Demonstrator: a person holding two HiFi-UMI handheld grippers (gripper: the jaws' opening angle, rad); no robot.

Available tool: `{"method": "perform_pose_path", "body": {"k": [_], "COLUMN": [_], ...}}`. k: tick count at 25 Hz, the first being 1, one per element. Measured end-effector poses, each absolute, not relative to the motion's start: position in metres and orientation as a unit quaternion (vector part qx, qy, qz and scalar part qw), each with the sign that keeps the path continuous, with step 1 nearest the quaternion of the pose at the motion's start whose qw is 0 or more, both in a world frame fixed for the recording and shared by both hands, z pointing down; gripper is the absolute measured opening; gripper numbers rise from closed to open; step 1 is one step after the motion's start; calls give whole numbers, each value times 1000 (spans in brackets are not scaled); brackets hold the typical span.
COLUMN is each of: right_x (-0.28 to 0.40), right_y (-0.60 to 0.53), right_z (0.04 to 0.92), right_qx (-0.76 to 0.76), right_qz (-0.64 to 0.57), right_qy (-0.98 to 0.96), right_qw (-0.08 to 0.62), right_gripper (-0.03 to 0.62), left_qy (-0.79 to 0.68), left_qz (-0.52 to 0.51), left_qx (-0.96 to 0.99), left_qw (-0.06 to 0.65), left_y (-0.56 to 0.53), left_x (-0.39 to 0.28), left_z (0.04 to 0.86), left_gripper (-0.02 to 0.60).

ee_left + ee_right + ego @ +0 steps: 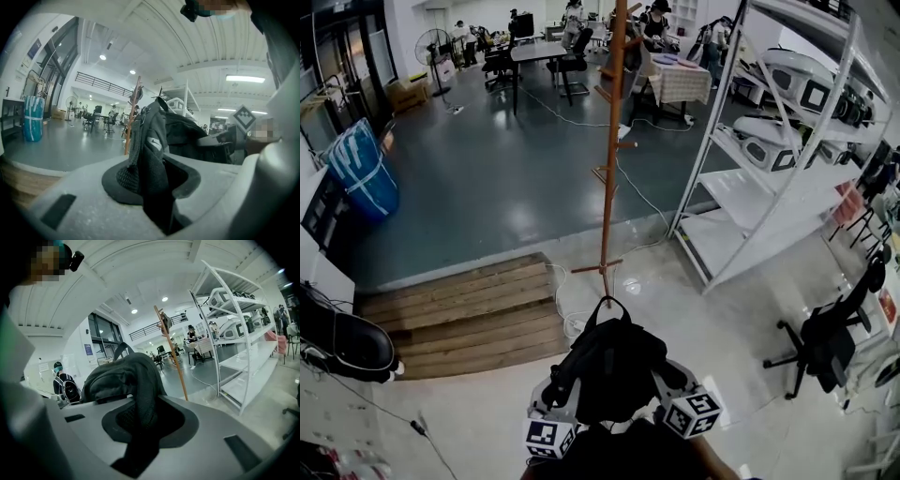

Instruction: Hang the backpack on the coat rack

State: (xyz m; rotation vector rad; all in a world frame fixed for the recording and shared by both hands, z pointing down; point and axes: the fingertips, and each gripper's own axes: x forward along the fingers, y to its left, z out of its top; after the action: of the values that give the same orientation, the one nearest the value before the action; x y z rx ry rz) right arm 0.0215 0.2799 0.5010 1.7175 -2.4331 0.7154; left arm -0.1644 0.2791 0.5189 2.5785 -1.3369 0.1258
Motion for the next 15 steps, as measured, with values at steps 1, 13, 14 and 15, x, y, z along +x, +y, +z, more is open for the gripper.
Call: {"method": "perform_pose_path", "body": {"k": [1, 13, 14, 15], "right_x": [17, -10, -11, -12], "right_y": [278, 235, 229, 222], "right_z": [501, 510, 511, 511], "right_qx": [563, 560, 559, 556], "right_qz": [233, 243, 243, 244], "right_qy": [-792, -791, -792, -793], "right_qw": [38, 36, 36, 36], "right_gripper": [84, 84, 84, 83], "left_qy": [-454, -459, -462, -464], "left_qz": [44, 46, 46, 47], "left_qx": [882, 878, 876, 874], "left_qw": [118, 132, 133, 133], "left_y": [276, 234, 228, 221], "left_x": [-169, -195, -197, -197], "left_z": [519, 528, 528, 529], "left_gripper": [110, 110, 110, 110]}}
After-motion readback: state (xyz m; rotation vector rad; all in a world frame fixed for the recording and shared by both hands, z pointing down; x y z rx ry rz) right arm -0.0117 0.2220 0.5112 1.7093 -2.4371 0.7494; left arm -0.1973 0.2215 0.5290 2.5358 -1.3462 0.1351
